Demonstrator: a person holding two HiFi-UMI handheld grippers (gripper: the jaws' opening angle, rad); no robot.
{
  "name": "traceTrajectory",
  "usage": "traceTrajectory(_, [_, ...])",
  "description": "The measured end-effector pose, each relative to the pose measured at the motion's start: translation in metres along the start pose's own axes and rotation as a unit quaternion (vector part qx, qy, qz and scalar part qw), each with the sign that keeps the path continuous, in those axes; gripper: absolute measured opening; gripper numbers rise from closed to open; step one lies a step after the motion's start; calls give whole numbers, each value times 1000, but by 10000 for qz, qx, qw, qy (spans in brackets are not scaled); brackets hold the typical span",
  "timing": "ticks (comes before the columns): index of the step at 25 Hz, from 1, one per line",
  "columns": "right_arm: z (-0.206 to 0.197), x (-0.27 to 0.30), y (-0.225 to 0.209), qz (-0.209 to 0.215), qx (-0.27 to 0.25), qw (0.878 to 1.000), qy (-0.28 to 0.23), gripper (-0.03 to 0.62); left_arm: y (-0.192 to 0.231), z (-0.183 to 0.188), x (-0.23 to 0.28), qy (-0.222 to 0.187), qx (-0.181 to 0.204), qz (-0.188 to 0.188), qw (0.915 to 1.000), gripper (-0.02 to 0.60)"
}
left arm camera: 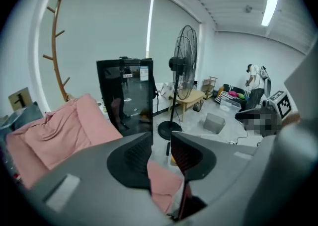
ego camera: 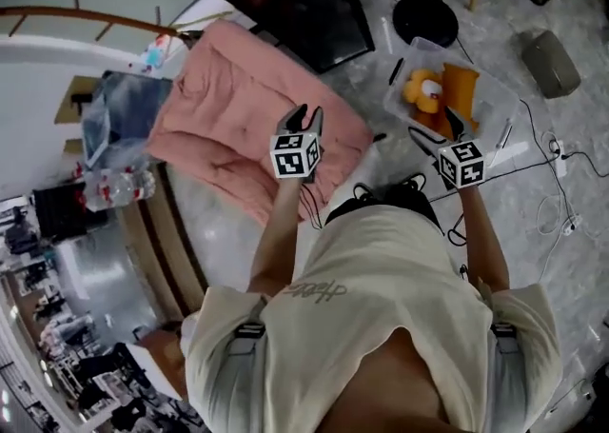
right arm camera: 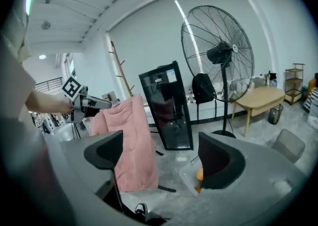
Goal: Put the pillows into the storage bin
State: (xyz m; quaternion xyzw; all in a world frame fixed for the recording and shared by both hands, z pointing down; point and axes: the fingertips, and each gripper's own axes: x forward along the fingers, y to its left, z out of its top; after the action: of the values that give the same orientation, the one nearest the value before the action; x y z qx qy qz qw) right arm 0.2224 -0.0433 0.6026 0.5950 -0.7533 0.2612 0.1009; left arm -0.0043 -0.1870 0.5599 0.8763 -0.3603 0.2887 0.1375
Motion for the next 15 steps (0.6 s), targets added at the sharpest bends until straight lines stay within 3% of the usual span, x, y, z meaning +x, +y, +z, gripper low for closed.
traceTrajectory(3, [24, 16, 35, 285, -261, 9992, -49, 468, 37, -21, -34, -104, -274, 317, 9991, 65])
traceTrajectory(7, [51, 32, 81, 575, -568, 9966, -171, 468, 76, -43, -69, -278, -644, 615, 9956, 15])
traceTrajectory(11, [68, 41, 122, 806, -819, 9929, -291, 458, 95, -51, -97, -533, -754, 725, 9931, 14])
traceTrajectory(15, [92, 40, 158, 934, -1113, 9877, -573, 386, 108, -39, -129, -963, -718, 938, 9883, 14])
